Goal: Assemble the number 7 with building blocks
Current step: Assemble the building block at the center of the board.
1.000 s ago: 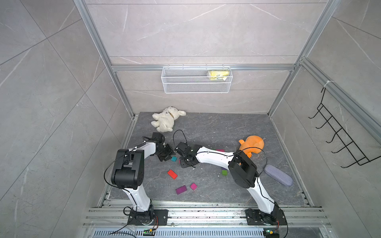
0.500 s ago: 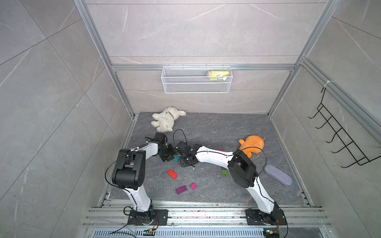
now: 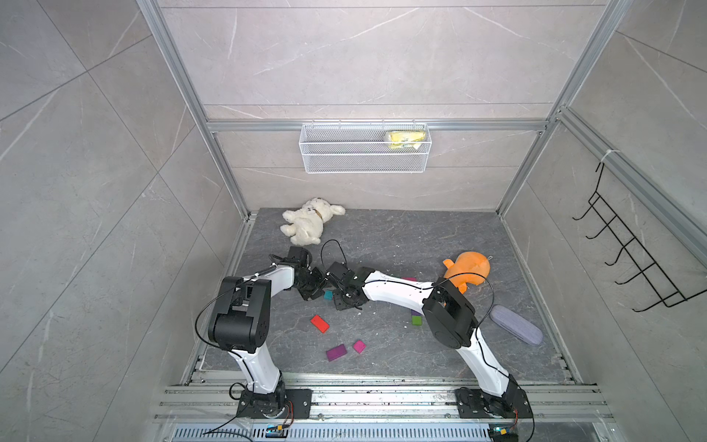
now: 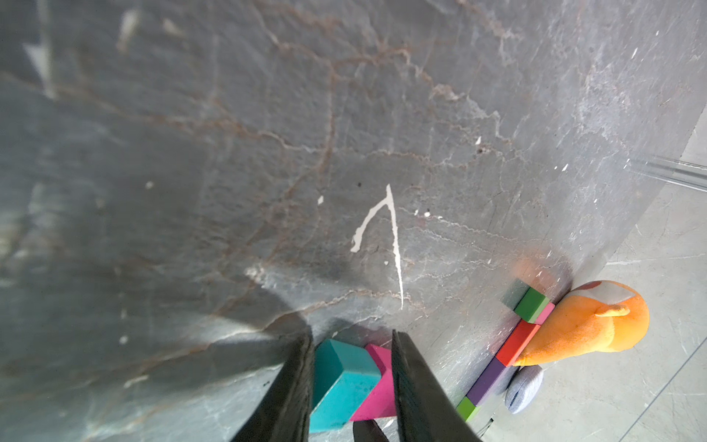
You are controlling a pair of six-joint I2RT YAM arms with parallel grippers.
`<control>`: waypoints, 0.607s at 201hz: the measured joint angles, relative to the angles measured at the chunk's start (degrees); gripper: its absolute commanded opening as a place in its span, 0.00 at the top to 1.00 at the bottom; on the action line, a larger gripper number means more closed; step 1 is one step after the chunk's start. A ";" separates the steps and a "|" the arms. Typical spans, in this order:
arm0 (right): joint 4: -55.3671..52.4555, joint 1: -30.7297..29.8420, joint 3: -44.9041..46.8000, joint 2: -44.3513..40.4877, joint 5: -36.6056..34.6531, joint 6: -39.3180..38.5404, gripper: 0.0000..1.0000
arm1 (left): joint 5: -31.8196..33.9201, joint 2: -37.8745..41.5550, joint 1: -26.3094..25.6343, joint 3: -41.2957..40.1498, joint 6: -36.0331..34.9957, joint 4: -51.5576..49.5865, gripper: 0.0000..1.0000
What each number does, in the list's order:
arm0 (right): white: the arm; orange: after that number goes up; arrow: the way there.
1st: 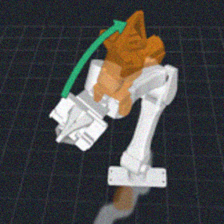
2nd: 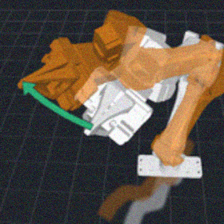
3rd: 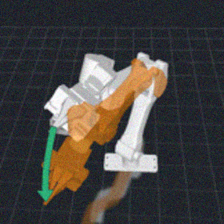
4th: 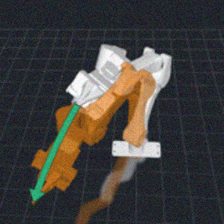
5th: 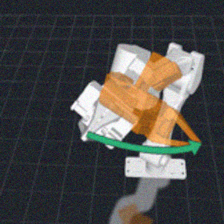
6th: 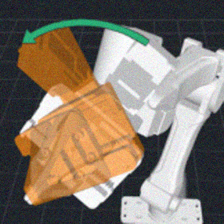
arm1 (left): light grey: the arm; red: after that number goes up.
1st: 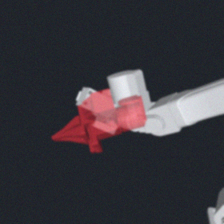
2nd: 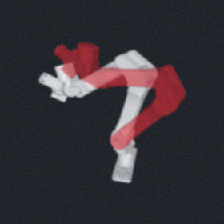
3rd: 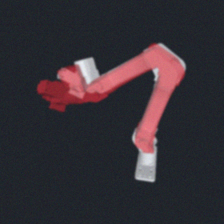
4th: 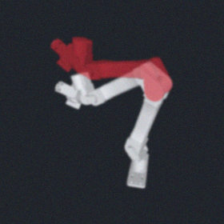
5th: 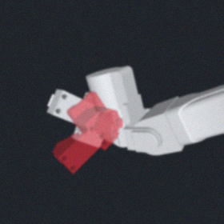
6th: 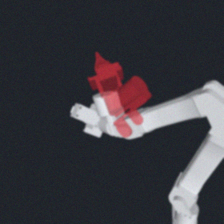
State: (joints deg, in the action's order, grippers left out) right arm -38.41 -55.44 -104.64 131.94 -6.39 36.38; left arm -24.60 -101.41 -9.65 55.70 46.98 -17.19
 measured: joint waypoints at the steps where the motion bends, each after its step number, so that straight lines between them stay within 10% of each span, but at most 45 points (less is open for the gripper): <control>1: 0.00 0.00 0.00 0.02 0.00 0.00 0.60 | 0.00 0.00 -0.02 0.00 0.07 0.04 0.61; 122: -1.31 3.08 -1.99 1.07 0.44 -5.22 0.59 | 0.61 -0.20 -1.68 -0.28 4.55 2.73 0.61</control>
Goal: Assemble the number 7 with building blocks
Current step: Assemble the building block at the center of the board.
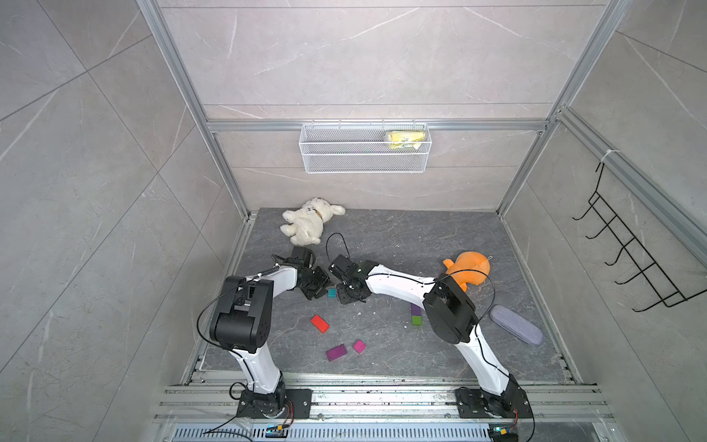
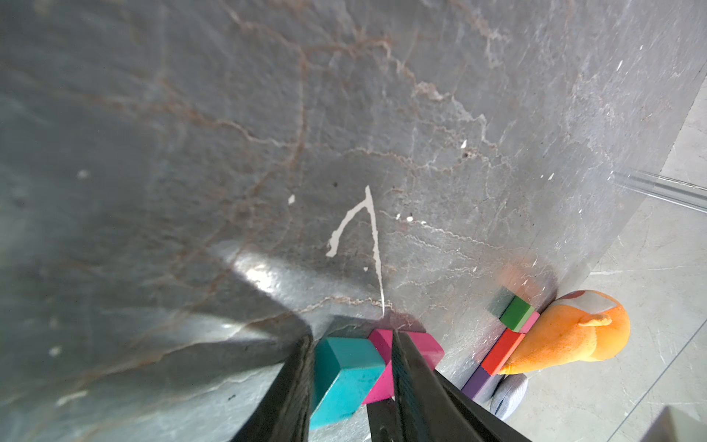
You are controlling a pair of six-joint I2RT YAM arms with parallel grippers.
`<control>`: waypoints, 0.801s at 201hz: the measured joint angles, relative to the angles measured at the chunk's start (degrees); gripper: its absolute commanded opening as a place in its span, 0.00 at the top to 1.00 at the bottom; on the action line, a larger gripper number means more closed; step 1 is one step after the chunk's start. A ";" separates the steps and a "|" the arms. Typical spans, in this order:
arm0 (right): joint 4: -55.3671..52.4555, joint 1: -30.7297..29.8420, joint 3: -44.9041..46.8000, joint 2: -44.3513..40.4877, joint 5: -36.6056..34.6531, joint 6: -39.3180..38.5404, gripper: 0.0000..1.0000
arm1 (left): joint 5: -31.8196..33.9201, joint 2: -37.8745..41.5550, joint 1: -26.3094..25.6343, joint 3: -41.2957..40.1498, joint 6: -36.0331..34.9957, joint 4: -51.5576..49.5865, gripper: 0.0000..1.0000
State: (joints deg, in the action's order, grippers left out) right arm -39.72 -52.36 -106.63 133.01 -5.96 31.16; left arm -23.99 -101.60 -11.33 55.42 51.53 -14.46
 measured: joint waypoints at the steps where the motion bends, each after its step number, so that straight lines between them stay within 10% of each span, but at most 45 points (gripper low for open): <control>1: 0.00 0.00 0.00 0.00 0.00 -0.02 0.59 | 0.00 0.00 0.00 0.00 0.07 0.02 0.61; 96: 0.00 0.33 -0.22 0.02 0.83 -2.69 0.42 | 0.52 -0.11 -0.33 0.00 0.94 0.63 0.58; 161: 0.02 0.55 1.42 -1.38 1.51 -2.01 0.39 | 2.64 0.83 -1.05 0.72 0.09 -0.44 0.35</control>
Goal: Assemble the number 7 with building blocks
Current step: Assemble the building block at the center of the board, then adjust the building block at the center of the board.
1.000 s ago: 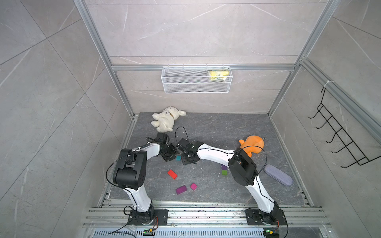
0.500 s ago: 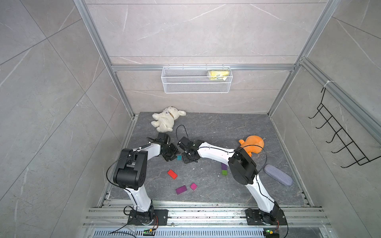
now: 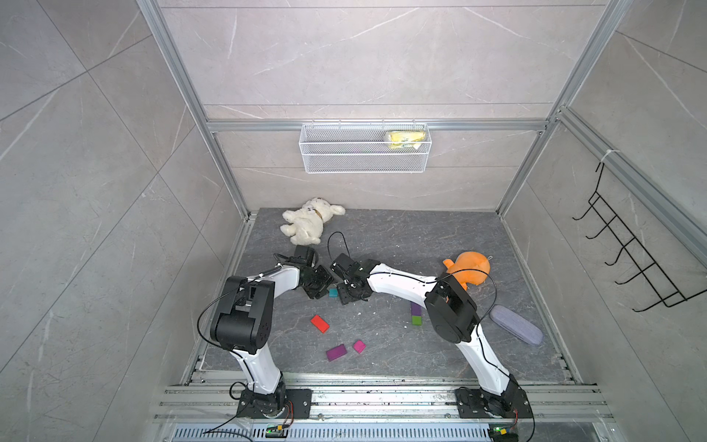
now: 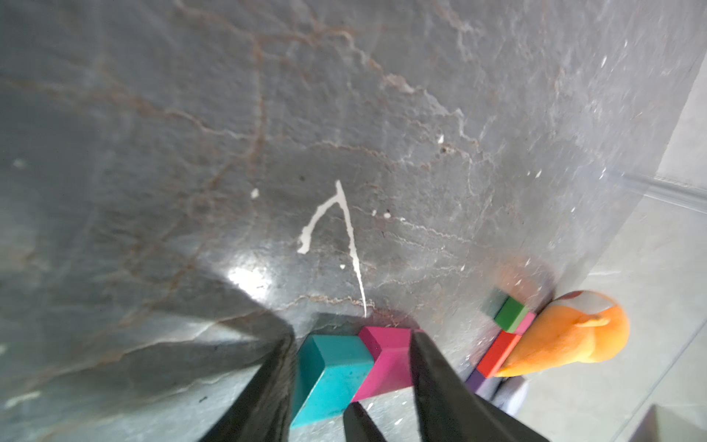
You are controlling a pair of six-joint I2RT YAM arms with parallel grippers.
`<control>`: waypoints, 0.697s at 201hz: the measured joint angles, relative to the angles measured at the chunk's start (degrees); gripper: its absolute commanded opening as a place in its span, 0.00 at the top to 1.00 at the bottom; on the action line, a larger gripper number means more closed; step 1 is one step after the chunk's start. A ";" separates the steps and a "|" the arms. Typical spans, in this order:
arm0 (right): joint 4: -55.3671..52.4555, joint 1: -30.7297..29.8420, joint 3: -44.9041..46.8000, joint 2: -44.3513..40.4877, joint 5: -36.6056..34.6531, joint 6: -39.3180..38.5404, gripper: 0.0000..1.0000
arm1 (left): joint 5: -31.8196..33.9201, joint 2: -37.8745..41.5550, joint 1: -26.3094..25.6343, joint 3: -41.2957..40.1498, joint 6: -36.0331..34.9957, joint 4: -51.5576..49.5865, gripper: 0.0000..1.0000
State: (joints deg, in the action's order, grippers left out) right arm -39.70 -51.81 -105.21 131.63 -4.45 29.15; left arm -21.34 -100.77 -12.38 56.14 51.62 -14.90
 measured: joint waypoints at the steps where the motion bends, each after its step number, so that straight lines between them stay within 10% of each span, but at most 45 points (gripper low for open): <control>1: 0.00 0.00 0.04 -0.04 0.00 -0.02 0.39 | 0.20 0.04 0.00 0.00 0.02 -0.13 0.35; 60: 1.84 -3.06 7.26 -7.87 -0.52 4.04 0.42 | 7.58 5.31 0.55 -0.15 -3.76 -10.60 0.01; 140: 13.25 -8.17 8.57 -9.31 3.80 13.44 0.43 | 8.17 21.40 13.09 -6.54 -9.60 -17.40 0.00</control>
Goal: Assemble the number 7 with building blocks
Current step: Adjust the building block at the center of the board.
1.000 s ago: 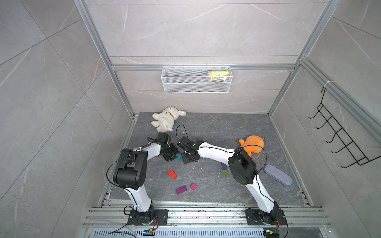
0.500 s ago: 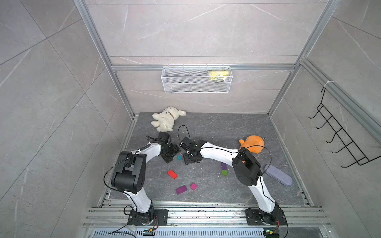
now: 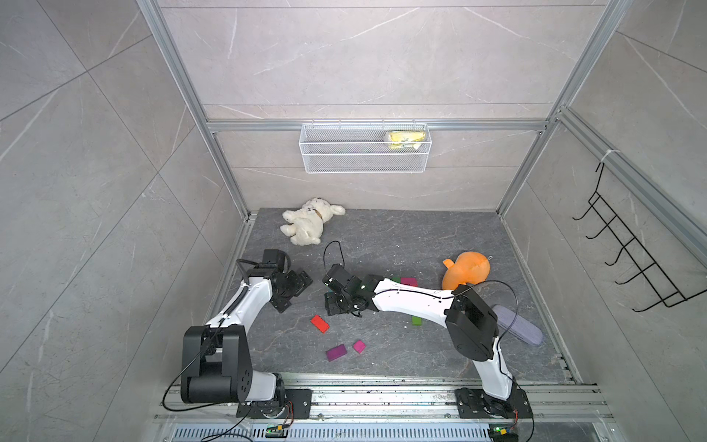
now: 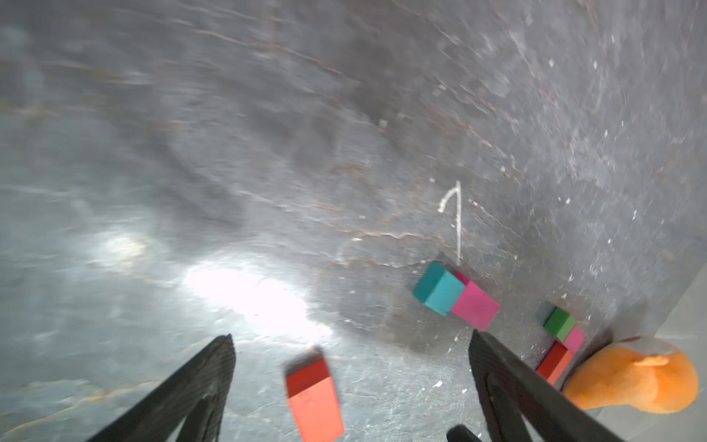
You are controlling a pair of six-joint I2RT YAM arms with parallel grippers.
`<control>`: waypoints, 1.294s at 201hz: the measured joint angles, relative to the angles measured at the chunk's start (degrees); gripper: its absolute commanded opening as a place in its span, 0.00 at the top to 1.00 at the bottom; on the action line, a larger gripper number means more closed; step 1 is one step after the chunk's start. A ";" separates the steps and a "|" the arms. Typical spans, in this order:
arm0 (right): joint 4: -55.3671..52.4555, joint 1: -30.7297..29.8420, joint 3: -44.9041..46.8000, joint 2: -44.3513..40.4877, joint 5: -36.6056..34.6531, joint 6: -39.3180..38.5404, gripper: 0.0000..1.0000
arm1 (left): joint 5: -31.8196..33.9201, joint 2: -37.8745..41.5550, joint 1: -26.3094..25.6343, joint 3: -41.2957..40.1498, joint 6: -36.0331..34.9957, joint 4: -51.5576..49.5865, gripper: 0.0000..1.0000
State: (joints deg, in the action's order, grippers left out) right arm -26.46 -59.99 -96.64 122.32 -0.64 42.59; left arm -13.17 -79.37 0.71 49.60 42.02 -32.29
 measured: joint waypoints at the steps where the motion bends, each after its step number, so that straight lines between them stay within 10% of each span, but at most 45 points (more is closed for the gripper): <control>1: 0.22 -0.02 -0.24 0.24 -0.02 0.07 0.43 | -0.24 0.15 0.37 -0.26 -0.07 0.04 0.00; 60: 3.58 -0.48 -4.35 8.35 1.38 4.35 0.42 | -6.69 2.05 9.53 -6.99 -1.62 -0.42 0.00; 260: 2.27 2.49 -10.27 12.63 -1.66 5.66 0.40 | -9.55 0.52 10.54 -7.76 -2.64 2.19 0.00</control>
State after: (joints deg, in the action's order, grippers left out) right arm -24.18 -57.49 -106.91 134.96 -2.31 48.25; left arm -22.72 -78.85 11.25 41.85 39.38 -30.11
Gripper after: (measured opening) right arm 0.603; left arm 0.996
